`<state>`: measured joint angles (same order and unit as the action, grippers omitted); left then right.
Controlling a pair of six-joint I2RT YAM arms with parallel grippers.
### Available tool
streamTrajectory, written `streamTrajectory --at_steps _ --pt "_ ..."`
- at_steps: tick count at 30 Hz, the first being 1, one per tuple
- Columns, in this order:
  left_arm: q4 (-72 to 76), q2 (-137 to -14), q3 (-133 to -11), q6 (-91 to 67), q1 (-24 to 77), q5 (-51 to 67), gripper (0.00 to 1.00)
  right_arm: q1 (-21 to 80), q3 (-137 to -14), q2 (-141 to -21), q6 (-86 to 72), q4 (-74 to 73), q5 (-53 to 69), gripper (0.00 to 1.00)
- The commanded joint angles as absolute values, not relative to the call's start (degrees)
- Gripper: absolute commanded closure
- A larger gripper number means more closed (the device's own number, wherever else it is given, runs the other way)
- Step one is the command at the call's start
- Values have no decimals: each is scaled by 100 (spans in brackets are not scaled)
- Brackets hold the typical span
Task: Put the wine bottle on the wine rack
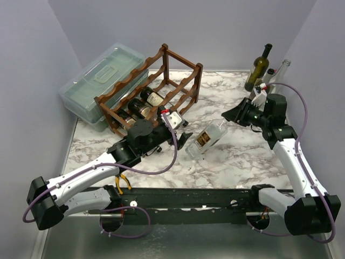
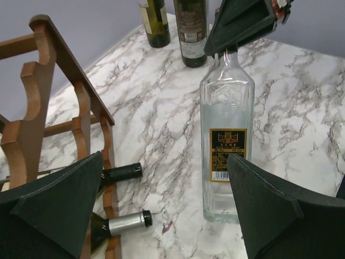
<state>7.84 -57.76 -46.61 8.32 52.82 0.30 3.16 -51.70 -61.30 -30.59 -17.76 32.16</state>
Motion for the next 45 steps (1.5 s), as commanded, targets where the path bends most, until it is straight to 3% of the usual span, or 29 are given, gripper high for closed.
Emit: streamTrajectory --at_steps 1,9,16,23,28,37,39,40,45 --pt "718 -6122 -4907 610 5361 177 1 313 -5074 -5669 -4312 -679 4237 99" --pt "652 -6832 -5146 49 5515 606 1 316 -4249 -5574 -5695 1135 4616 99" --pt "497 -7157 -5189 329 5810 689 1 315 -4105 -5565 -6104 1579 4561 100" --pt "204 -7567 -5364 519 6003 -572 3 316 -3925 -5486 -6400 1910 4771 100" --pt "64 -7663 -5440 648 6005 -1179 17 316 -3920 -5301 -6174 1550 4712 99" --pt "43 -7330 -5355 1221 6012 -1449 72 316 -4171 -5320 -5247 670 4661 99" --pt "35 -7198 -5312 1405 6023 -1404 95 316 -4334 -5379 -4822 200 4665 85" --pt "41 -7128 -5288 1475 6021 -1360 100 316 -4441 -5406 -4637 -145 4645 78" --pt "53 -6948 -5146 1945 6038 -1072 100 316 -5013 -5518 -3538 -1535 4645 44"
